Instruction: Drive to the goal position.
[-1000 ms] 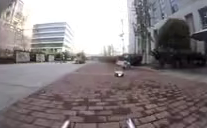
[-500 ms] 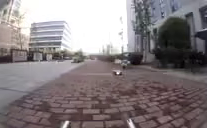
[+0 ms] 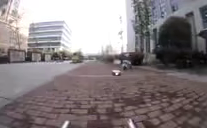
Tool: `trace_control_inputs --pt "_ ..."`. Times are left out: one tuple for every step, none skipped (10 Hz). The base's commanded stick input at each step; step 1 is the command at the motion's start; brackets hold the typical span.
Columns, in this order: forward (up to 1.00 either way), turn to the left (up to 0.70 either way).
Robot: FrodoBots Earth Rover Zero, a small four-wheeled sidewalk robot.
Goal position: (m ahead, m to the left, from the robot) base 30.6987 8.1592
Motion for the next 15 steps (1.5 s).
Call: trace_control_inputs --pt "0.70 0.00" --pt "0.70 0.00" --pt "0.70 0.00" --pt "0.70 0.00" --pt "0.70 0.00" --pt "0.70 0.00" --pt "0.70 -0.02" --pt "0.70 -0.04" --pt "0.70 -0.04" --pt "0.70 -0.03" --pt "0.70 -0.02" --pt "0.70 -0.02" --pt "0.70 -0.03" --pt "0.70 -0.03" --pt "0.70 -0.03"
